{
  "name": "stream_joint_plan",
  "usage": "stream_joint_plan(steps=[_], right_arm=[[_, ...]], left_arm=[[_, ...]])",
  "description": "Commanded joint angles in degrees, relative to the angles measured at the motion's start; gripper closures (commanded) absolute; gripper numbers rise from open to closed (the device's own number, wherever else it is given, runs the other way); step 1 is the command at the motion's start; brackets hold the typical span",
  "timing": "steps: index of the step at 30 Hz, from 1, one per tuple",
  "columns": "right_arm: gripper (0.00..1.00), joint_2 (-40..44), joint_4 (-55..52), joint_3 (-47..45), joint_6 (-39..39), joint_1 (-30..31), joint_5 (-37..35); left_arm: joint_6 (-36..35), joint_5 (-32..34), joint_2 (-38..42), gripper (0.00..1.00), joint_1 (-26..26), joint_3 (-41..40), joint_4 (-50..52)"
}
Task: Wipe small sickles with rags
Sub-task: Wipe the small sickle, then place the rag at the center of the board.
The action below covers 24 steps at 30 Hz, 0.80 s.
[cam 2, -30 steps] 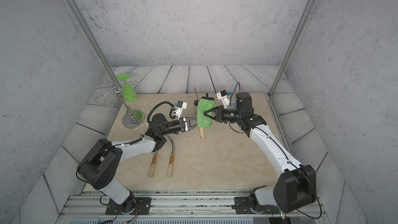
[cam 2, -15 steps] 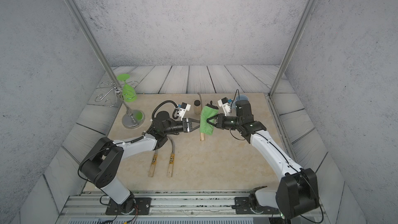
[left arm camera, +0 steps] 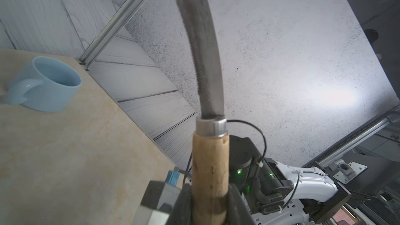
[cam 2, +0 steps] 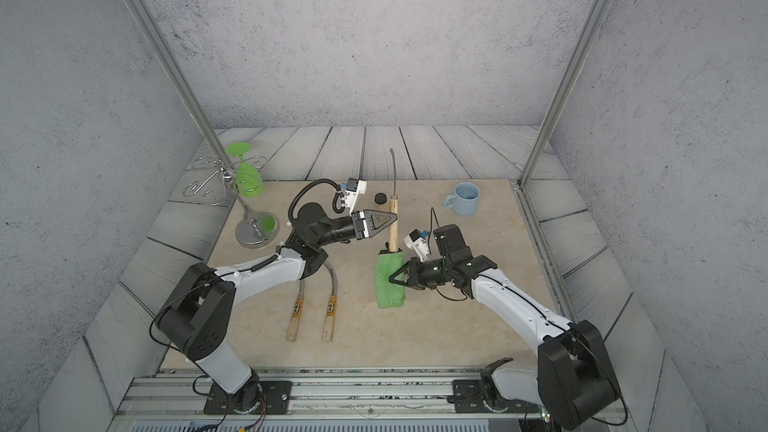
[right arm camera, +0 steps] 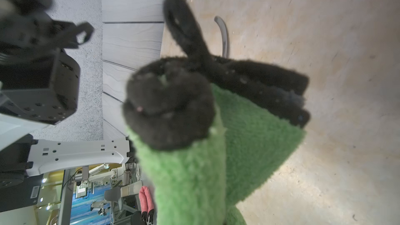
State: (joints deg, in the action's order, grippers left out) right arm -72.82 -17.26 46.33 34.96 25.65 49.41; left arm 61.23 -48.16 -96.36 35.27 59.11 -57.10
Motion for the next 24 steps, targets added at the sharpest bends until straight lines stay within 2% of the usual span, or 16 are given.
stream_joint_plan(steps=[1, 7, 12, 14, 18, 24], right_arm=[[0.91, 1.9, -1.3, -1.0, -1.0, -0.2, 0.7], [0.91, 5.6, -8.1, -2.4, -2.6, -1.6, -7.3], [0.89, 5.3, -16.4, -0.7, -6.3, -5.3, -15.4], [0.87, 3.3, -19.2, 0.1, -8.0, -6.3, -18.1], [0.85, -2.2, -20.5, 0.8, -10.1, -7.4, -20.9], [0.8, -11.5, -20.5, 4.0, -12.1, -7.9, -24.0]], left_arm=[[-0.4, 0.3, 1.0, 1.0, -0.1, 0.5, -3.6], [-0.8, -0.5, 3.3, 1.0, -1.2, -2.7, -2.7], [-7.7, -1.3, 9.3, 1.0, -1.5, -7.1, 8.0], [-12.2, -1.2, 12.2, 1.0, -1.5, -8.6, 14.4], [-16.9, -1.5, 16.1, 1.0, -1.5, -10.0, 23.0], [-17.9, -0.4, 19.0, 1.0, -1.5, -14.5, 24.2]])
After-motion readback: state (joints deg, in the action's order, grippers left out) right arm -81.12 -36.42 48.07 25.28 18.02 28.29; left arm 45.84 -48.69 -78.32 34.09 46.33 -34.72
